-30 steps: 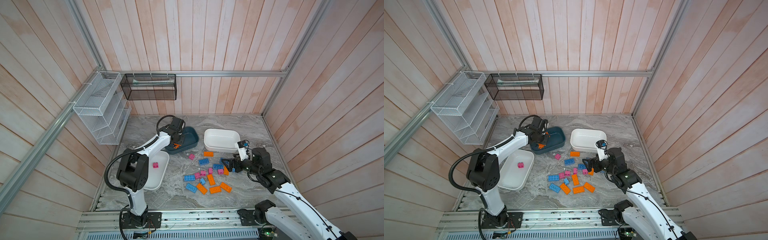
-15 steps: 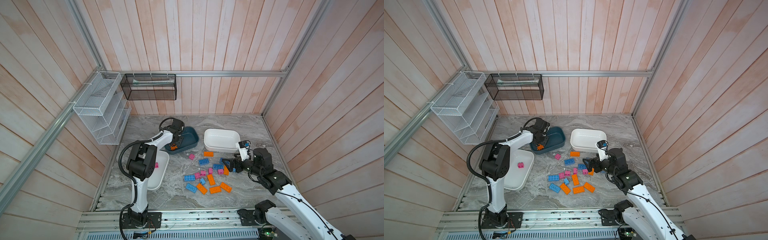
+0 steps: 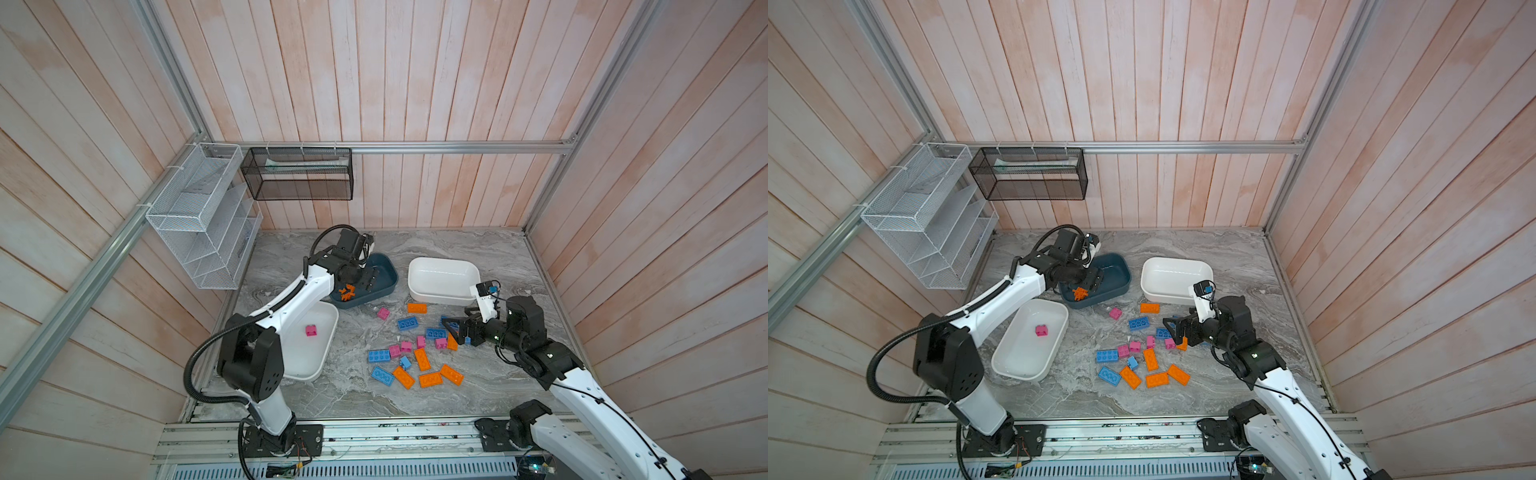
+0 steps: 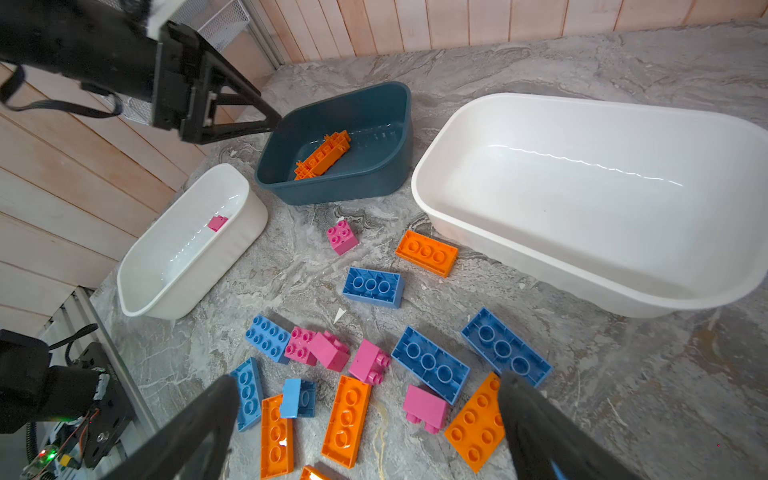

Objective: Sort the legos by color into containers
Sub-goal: 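Carry the orange frame brick with the left gripper into the teal bin and release, then lower the left gripper onto a blue 2x2 brick and grasp it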

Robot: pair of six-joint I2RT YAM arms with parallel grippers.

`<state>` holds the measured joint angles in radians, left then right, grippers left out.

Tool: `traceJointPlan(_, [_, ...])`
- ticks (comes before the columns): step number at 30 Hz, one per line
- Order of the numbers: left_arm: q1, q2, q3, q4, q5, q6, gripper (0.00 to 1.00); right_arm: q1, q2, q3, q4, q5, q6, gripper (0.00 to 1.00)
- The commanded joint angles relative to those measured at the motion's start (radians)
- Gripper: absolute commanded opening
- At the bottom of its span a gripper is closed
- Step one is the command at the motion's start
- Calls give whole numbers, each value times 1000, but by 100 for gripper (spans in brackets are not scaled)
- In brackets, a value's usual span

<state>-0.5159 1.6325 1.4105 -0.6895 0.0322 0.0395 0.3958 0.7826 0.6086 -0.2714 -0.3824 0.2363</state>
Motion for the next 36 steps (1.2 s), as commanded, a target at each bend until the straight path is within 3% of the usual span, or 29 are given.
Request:
traceJointPlan(1, [-64, -71, -127, -53, 95, 99, 84, -4, 10, 26, 25, -44, 11, 98])
traceJointPlan(5, [-116, -179, -262, -55, 289, 288, 83, -3, 6, 21, 30, -40, 15, 98])
traceJointPlan(8, [-164, -238, -367, -9, 332, 391, 84, -3, -1, 8, 30, -41, 20, 98])
traceJointPlan(13, [-204, -202, -456, 33, 283, 439, 83, -2, -36, -23, 20, -31, 30, 98])
traceJointPlan(19, [-261, -149, -557, 213, 210, 449, 81, -3, -64, -51, 13, -11, 38, 98])
traceJointPlan(29, [-279, -31, -534, 270, 112, 461, 71, -3, -68, -83, 34, -7, 47, 98])
traceJointPlan(36, [-277, 12, -530, 262, 98, 459, 53, -3, -68, -91, 36, -1, 40, 98])
